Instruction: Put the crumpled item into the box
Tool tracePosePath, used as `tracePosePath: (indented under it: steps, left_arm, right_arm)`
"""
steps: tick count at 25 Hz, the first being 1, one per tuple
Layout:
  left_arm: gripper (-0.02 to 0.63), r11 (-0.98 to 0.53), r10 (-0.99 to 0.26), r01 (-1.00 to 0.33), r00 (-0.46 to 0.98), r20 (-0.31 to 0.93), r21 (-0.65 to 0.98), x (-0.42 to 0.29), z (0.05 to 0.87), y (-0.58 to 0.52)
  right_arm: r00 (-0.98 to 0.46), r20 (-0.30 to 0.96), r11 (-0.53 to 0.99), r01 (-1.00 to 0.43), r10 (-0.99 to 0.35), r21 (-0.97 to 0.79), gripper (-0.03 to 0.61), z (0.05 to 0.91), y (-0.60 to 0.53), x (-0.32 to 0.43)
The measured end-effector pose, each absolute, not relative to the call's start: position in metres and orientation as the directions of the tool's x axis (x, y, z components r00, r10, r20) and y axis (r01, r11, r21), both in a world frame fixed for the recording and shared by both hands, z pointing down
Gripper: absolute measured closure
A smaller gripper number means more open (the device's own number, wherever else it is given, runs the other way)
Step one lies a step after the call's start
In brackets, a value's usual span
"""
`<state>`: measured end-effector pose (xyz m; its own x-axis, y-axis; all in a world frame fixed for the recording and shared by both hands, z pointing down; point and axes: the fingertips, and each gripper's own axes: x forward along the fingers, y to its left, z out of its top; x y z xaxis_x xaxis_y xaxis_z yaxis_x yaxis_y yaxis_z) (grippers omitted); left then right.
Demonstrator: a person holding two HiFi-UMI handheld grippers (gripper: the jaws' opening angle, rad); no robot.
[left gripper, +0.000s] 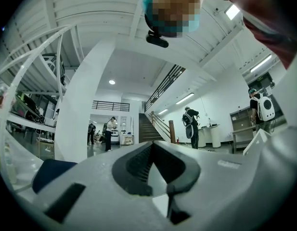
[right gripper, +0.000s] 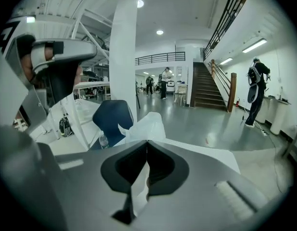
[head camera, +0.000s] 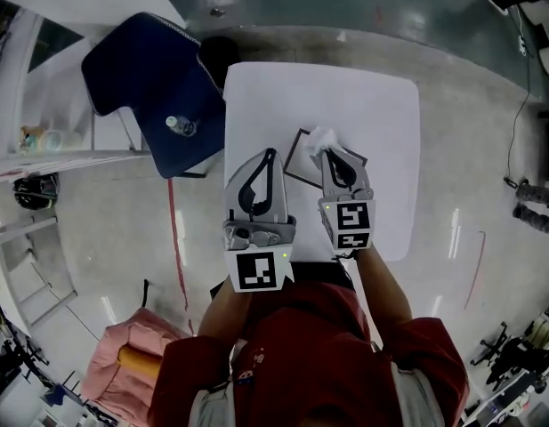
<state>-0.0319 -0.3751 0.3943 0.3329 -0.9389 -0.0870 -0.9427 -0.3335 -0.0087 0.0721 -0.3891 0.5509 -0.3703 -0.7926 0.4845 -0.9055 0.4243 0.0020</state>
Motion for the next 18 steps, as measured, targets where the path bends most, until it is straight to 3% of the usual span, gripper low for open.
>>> tracePosePath:
  steps: [18]
  left_arm:
    - [0.611, -0.305, -0.952, -0.952, 0.305, -0.038, 0.005, -0.038, 0.423, -0.389]
  right_arm:
    - [-0.360, 0.758, 0.551, -0.835, -0.544, -0.001, 0.575, 0.667, -0.384, 0.069]
